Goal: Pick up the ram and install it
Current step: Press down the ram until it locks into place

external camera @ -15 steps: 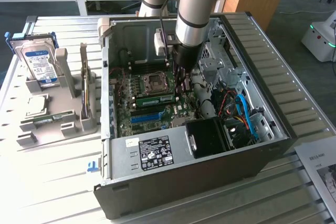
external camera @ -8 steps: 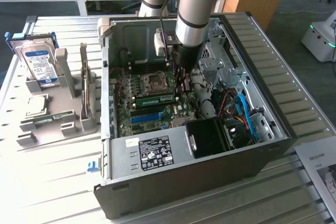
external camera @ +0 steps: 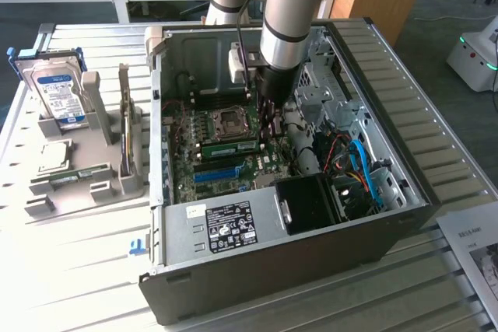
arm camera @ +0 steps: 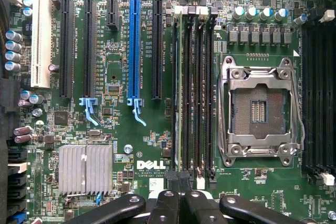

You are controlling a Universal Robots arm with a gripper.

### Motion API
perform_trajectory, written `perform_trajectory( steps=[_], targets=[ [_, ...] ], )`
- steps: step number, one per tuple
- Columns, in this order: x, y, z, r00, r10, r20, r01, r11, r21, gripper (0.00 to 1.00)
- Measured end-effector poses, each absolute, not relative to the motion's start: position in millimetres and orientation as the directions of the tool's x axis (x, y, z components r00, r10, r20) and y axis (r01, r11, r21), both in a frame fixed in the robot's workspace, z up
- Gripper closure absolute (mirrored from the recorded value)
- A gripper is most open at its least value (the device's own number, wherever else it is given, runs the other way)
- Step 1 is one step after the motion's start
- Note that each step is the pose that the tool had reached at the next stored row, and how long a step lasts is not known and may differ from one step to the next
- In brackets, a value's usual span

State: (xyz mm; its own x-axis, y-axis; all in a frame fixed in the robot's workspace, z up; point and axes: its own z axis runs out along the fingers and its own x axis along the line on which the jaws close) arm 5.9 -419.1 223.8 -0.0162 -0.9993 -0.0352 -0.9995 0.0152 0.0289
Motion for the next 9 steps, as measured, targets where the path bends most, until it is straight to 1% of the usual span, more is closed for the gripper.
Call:
perform_trajectory(
  steps=[9],
  targets=[
    [5.9,-419.1,223.4,-0.016,-0.999,-0.035,-0.999,0.015,0.029,0.90]
  ],
)
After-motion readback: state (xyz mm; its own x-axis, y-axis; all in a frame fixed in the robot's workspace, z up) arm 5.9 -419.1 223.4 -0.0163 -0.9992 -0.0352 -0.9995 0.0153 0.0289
